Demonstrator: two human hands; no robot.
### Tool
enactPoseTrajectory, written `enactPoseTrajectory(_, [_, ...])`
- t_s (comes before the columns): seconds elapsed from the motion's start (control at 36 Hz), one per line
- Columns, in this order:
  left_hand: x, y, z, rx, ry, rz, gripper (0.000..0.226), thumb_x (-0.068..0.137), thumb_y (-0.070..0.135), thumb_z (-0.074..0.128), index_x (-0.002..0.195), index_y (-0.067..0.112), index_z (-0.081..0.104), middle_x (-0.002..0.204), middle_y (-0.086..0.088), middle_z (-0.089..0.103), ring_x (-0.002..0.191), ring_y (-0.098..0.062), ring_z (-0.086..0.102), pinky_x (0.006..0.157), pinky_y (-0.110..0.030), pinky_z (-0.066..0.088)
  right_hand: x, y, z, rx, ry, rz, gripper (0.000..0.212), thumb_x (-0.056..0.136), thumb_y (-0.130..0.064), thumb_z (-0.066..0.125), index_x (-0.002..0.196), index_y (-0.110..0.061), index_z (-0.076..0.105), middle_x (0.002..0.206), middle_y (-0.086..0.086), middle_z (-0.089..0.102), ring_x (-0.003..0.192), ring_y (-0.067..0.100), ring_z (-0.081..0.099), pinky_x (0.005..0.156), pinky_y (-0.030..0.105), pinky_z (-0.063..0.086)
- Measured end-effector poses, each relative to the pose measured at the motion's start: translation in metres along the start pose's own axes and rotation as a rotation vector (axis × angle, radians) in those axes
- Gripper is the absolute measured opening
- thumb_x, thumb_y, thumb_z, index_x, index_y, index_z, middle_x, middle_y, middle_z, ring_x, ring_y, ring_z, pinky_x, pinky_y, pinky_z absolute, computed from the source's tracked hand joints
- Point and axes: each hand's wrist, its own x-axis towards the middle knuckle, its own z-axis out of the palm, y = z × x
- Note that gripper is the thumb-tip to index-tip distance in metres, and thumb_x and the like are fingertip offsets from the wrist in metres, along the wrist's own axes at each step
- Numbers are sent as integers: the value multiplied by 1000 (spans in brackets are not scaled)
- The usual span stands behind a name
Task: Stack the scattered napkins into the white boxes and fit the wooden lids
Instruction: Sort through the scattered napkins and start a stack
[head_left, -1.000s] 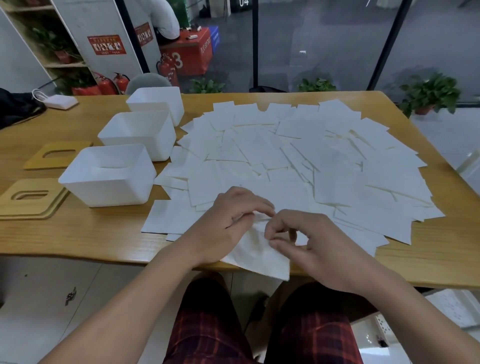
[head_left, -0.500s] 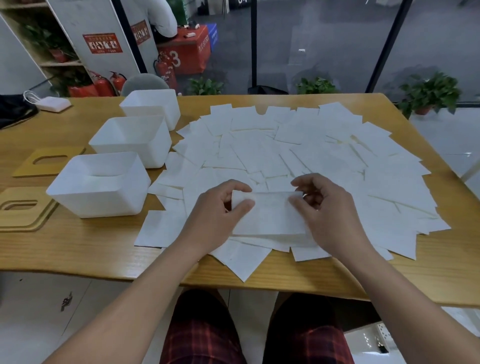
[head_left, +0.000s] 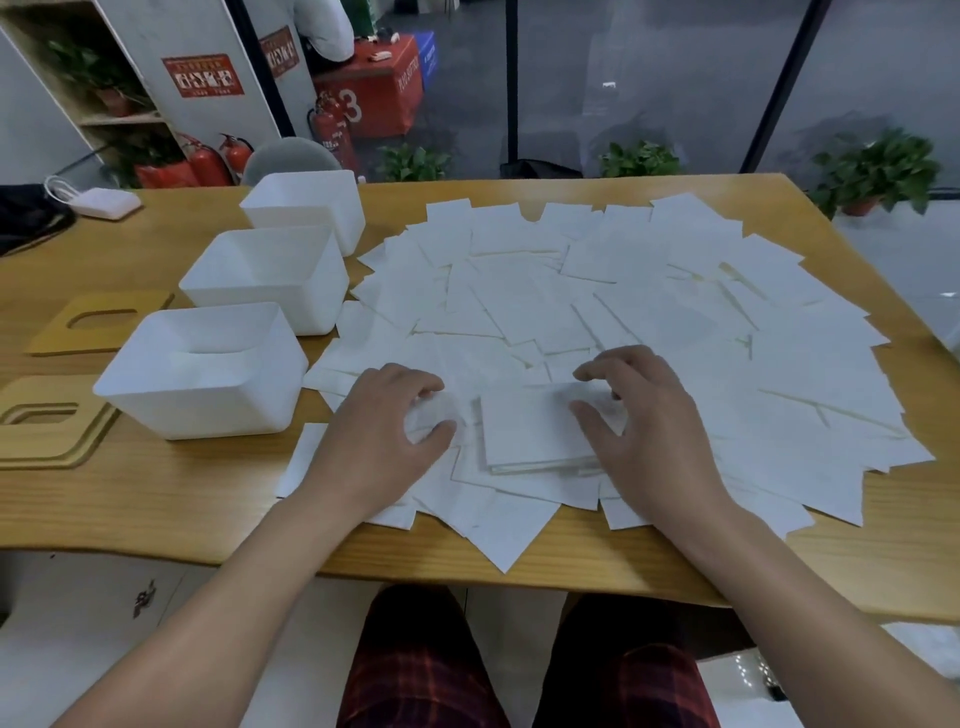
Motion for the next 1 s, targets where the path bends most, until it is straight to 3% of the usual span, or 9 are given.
enactPoseTrajectory(0.14, [1,-6,5,56,60,43,14,100,38,74,108,27,73,103,16,65,98,-9,55,83,-30,48,-7,-6,12,93,-64,-25,16,100,-22,74,116,-22,73,118,-13,60,104,7,58,88,27,51])
enactPoseTrajectory(0.28, [1,-4,5,148,77,105,8,104,30,68,101,25,74,93,13,67,92,-11,56,78,-36,52,-14,-6,16,110,-86,-41,13,101,-23,74,113,-23,75,117,-15,61,99,6,58,85,26,50])
enactPoseTrajectory(0.47, [-2,-2,-5,-44,132,35,15,108,26,66,107,25,81,106,18,76,96,-2,62,84,-29,50,-14,-14,12,114,-69,-58,13,100,-25,74,113,-22,75,118,-13,63,107,10,60,90,35,54])
enactPoseTrajectory(0.58, [-6,-4,-5,-131,126,-14,16,108,24,68,112,23,84,107,19,76,95,10,62,88,-18,48,-13,-21,11,109,-79,-71,12,100,-26,74,112,-24,75,118,-14,63,106,8,59,88,30,52])
enactPoseTrajectory(0.75, [-10,-11,-4,-123,97,-61,20,109,21,64,120,24,80,111,20,74,99,6,64,86,-4,44,-12,-24,15,115,-100,-63,11,100,-26,75,110,-25,75,117,-16,63,99,7,59,85,24,47])
enactPoseTrajectory(0.83, [-13,-12,-7,-111,41,-52,24,108,16,64,123,29,77,114,22,71,103,9,62,89,-7,46,-14,-25,17,114,-115,-73,9,100,-28,75,109,-26,75,115,-18,62,95,8,59,82,27,51])
enactPoseTrajectory(1.0, [-17,-12,-6,-75,40,-20,26,100,10,71,120,24,78,109,17,71,101,-4,64,89,-15,52,-16,-26,20,113,-126,-77,6,101,-30,74,106,-27,75,112,-18,63,93,9,60,82,34,54])
